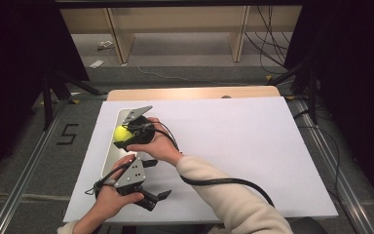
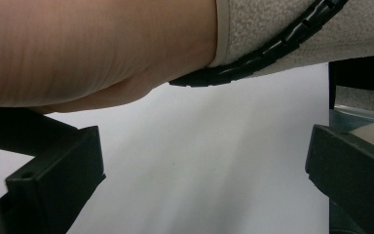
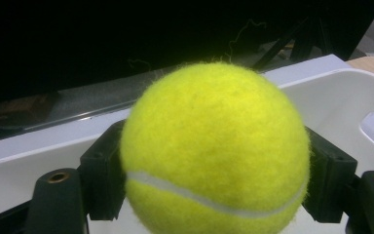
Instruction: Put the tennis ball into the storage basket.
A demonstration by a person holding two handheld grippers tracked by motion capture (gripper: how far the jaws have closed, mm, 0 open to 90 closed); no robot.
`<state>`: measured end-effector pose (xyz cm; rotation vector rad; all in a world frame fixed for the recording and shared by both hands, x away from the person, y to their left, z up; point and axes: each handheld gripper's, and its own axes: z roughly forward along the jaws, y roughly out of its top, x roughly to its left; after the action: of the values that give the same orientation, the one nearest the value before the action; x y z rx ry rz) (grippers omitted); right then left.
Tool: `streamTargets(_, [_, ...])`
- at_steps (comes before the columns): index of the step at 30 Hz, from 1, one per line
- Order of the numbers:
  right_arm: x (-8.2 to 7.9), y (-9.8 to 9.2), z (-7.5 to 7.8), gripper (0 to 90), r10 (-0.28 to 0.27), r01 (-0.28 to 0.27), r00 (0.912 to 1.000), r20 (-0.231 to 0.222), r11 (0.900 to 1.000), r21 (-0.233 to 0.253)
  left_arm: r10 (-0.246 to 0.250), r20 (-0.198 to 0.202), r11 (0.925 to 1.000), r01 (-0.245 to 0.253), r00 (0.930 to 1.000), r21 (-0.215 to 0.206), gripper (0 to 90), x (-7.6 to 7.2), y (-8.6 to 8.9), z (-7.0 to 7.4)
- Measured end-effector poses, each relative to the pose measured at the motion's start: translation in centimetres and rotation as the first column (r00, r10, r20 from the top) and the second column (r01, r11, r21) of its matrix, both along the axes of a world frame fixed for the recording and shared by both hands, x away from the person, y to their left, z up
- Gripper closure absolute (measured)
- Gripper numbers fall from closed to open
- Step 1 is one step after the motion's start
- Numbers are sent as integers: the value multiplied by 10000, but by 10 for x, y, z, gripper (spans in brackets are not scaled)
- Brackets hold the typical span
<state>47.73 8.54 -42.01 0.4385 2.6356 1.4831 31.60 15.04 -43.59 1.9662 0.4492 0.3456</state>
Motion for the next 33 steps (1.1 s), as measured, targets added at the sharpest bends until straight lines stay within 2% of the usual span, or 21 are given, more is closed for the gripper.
streamTargets(33, [2, 5, -10, 261, 60, -75, 9995, -312, 9989, -462, -35, 33, 10000, 35, 10000, 40, 0, 0, 0, 0])
